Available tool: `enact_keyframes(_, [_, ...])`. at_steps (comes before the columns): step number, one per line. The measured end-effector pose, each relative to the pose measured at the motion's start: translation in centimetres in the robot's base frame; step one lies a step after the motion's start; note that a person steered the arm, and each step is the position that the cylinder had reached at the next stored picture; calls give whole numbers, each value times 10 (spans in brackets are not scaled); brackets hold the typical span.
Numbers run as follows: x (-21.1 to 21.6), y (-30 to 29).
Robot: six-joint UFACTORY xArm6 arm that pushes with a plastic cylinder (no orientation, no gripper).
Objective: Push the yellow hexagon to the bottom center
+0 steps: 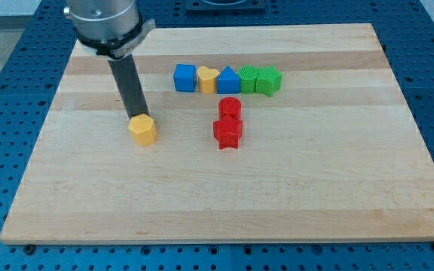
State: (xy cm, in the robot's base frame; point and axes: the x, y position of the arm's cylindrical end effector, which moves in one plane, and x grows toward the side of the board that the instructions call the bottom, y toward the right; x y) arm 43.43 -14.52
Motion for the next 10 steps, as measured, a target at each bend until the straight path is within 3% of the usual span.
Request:
enact_keyframes(4, [108,0])
enact_keyframes(7, [88,30])
enact_keyframes(10, [125,96])
